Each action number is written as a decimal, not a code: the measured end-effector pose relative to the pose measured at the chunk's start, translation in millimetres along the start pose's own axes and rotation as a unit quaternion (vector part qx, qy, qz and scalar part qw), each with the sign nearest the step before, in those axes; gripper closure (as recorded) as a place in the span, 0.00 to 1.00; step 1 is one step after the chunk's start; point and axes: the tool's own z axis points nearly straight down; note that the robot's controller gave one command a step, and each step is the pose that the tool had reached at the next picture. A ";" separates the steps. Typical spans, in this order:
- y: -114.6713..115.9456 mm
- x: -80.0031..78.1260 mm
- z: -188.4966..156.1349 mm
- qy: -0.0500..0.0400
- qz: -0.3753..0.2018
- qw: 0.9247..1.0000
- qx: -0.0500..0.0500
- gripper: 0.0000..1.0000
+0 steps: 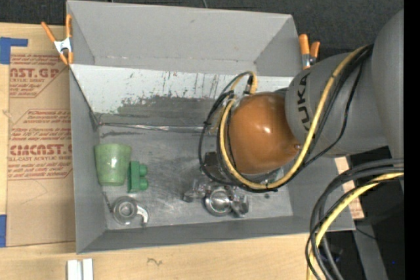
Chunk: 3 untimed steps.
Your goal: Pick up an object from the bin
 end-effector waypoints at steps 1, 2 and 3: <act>-46.3 36.9 -0.5 0.000 0.035 0.999 0.000 0.00; -2.0 10.6 0.3 0.000 -0.071 0.997 -0.001 0.00; -2.6 11.5 0.4 0.000 -0.070 0.998 -0.001 1.00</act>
Offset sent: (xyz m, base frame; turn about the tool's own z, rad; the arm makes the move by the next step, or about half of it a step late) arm 0.0291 -0.0509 -0.0007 0.0645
